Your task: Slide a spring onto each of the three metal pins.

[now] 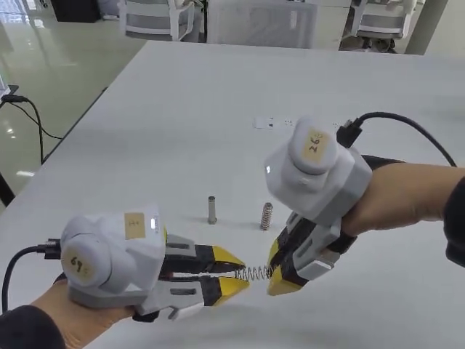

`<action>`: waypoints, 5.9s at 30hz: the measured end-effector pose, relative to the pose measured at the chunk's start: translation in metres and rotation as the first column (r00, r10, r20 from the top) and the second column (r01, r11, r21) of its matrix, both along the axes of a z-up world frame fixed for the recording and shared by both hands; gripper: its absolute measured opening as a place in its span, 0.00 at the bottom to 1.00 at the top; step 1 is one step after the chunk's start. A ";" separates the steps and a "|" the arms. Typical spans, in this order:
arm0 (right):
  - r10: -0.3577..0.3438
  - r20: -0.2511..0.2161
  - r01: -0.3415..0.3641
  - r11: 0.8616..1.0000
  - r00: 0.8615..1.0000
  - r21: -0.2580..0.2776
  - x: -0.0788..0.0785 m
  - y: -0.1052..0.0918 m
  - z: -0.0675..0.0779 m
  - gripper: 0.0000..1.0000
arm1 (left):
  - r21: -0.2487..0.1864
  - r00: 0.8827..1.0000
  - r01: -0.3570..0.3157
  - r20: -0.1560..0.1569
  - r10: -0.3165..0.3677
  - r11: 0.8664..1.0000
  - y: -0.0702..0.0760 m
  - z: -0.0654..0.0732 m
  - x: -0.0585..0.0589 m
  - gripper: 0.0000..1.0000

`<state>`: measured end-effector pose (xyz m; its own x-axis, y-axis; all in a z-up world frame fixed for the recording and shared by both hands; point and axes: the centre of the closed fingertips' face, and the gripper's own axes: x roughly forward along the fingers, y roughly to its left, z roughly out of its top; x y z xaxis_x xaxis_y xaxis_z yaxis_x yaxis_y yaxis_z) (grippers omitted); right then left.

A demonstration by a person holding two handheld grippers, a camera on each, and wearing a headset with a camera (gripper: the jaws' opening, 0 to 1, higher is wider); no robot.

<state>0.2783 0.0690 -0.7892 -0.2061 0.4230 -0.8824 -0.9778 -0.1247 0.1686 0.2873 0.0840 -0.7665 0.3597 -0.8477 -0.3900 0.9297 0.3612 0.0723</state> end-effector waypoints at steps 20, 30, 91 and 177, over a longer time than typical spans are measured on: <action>-0.001 0.072 -0.004 0.998 0.997 0.070 0.007 0.023 0.023 0.13 | 0.000 0.999 -0.021 -0.028 0.021 1.000 0.003 -0.006 0.002 0.07; 0.020 0.094 -0.026 0.997 0.995 0.073 0.007 0.032 0.027 0.13 | -0.009 0.999 -0.028 -0.039 0.028 1.000 0.004 -0.006 0.003 0.07; 0.023 0.121 -0.031 0.998 0.992 0.060 0.014 0.047 0.026 0.13 | -0.051 0.989 -0.131 -0.074 0.127 0.990 0.019 -0.010 0.015 0.18; -0.133 0.265 0.115 0.990 0.955 0.083 0.134 0.081 0.032 0.13 | -0.057 0.926 -0.366 -0.123 0.357 0.929 0.075 -0.023 0.029 0.60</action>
